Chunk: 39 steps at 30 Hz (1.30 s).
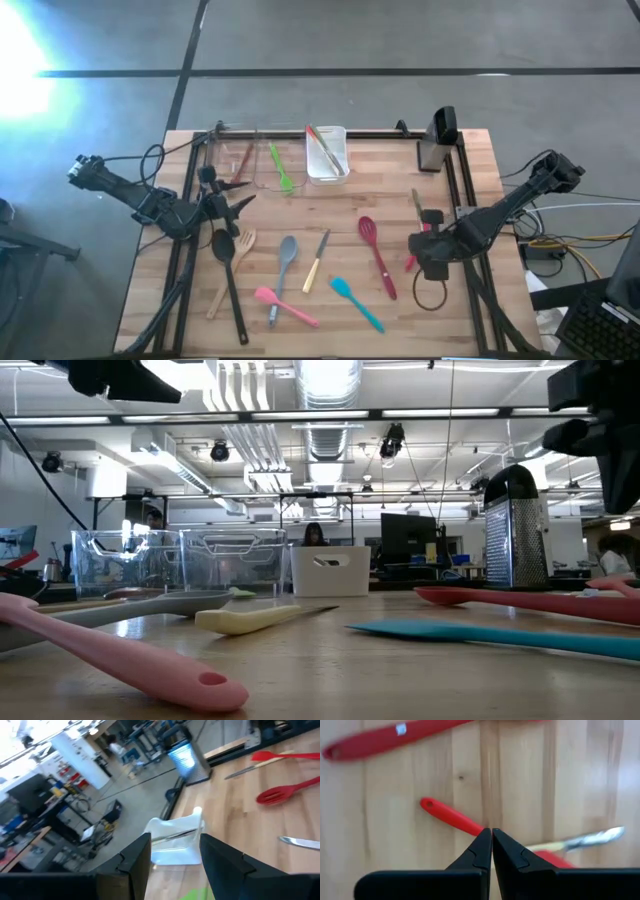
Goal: Pick & Place Kitchen Items
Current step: Put the red spatula into the right transparent bin
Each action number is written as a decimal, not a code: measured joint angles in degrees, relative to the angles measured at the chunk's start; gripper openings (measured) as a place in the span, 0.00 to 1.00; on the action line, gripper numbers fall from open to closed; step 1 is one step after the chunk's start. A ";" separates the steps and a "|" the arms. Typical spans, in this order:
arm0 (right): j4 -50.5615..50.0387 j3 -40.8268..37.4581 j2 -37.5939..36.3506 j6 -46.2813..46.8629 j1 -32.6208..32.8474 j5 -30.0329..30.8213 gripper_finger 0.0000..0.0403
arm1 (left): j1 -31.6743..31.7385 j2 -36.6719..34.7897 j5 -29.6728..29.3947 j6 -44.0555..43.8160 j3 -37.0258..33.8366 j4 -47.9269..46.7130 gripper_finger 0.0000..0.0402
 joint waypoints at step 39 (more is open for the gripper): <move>-7.53 8.86 25.91 -30.07 -9.51 -9.00 0.38 | 0.00 2.27 -4.60 -10.68 0.00 0.61 0.43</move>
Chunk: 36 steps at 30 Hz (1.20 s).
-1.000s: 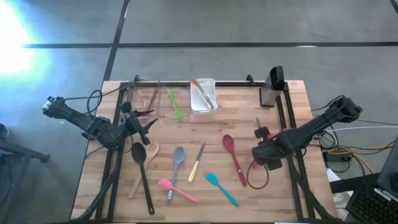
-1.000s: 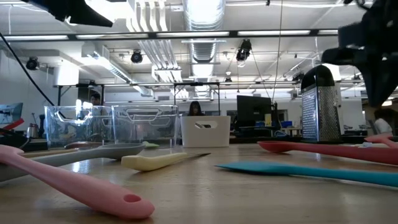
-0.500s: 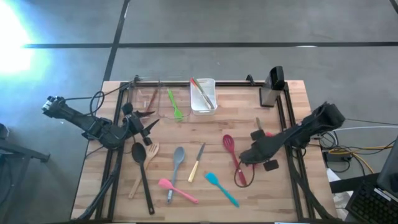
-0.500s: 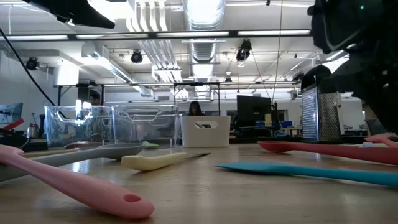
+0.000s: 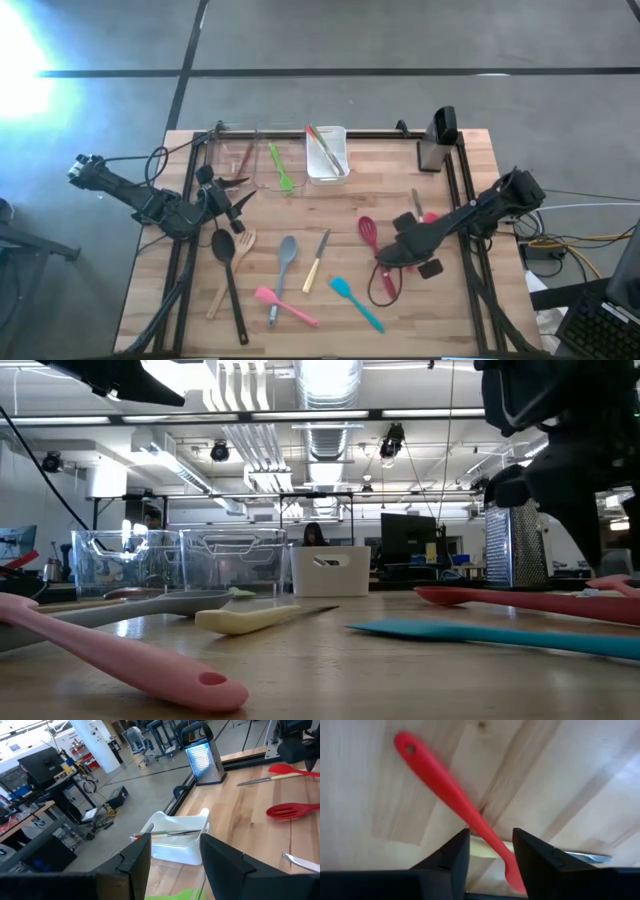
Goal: Pick & Place Kitchen Items
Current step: Put the red spatula into the right transparent bin
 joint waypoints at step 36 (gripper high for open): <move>5.51 -4.48 7.22 -7.02 0.79 -0.32 0.25 | -0.01 0.07 0.02 0.32 0.00 -0.22 0.43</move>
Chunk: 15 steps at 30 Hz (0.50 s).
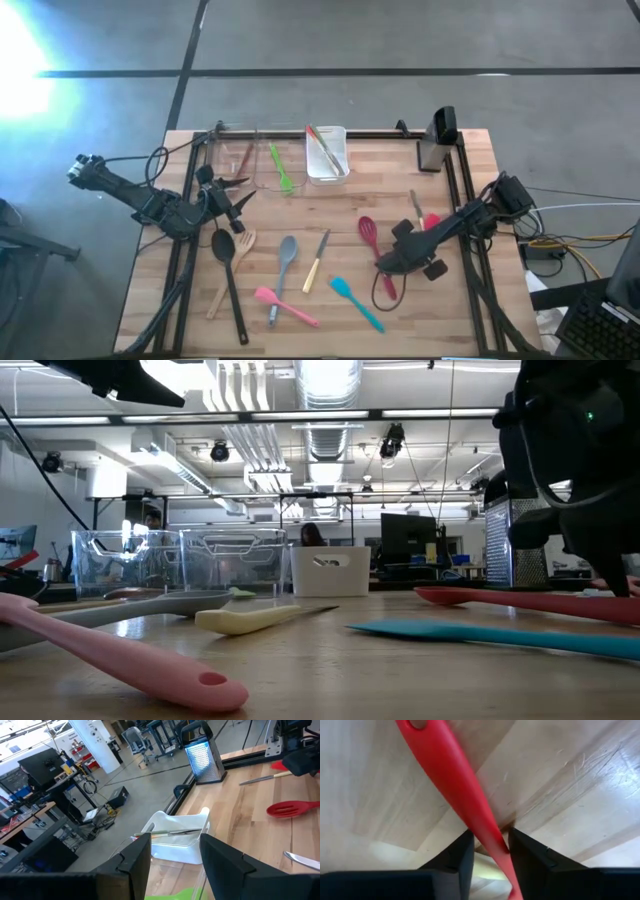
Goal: Pick & Place Kitchen Items
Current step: Put the red spatula into the right transparent bin
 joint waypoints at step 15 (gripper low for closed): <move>-6.79 1.85 0.20 5.00 -0.16 11.56 0.03 | 0.01 0.00 0.00 -0.24 0.00 0.02 0.43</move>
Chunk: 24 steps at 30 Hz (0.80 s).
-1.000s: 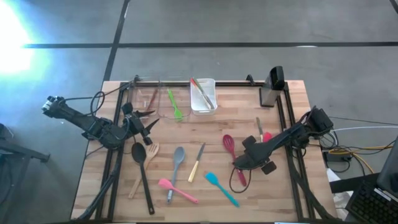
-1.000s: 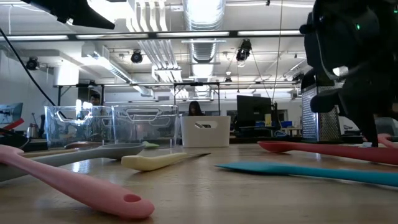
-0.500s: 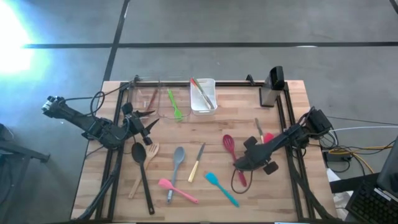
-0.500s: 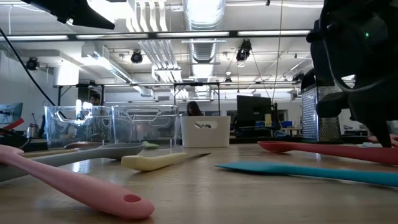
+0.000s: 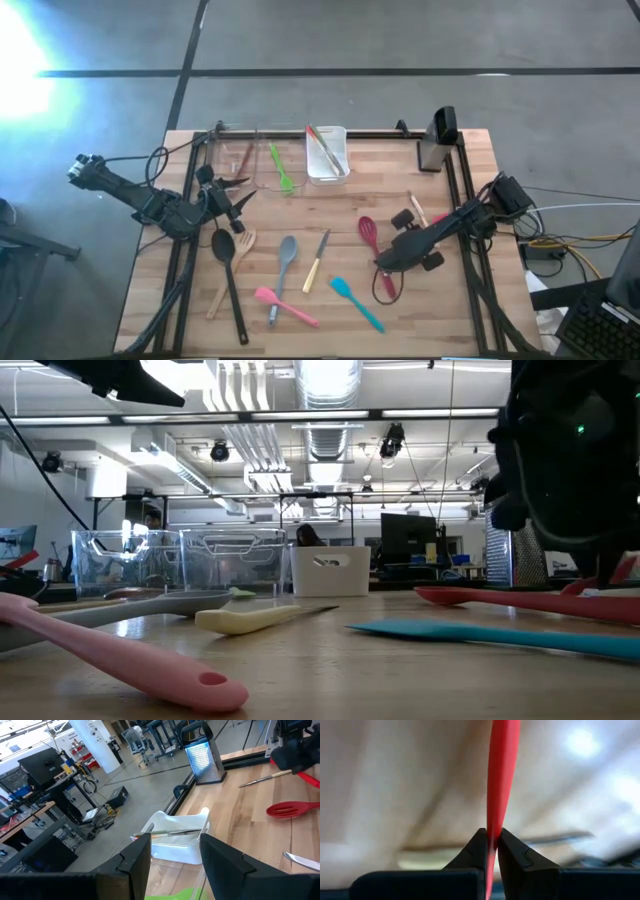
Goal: Pick & Place Kitchen Items
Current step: Put the red spatula into the right transparent bin
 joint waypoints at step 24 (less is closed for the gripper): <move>8.16 12.64 -29.67 32.25 -5.68 9.58 0.03 | 0.00 0.00 0.12 0.13 0.00 0.02 0.43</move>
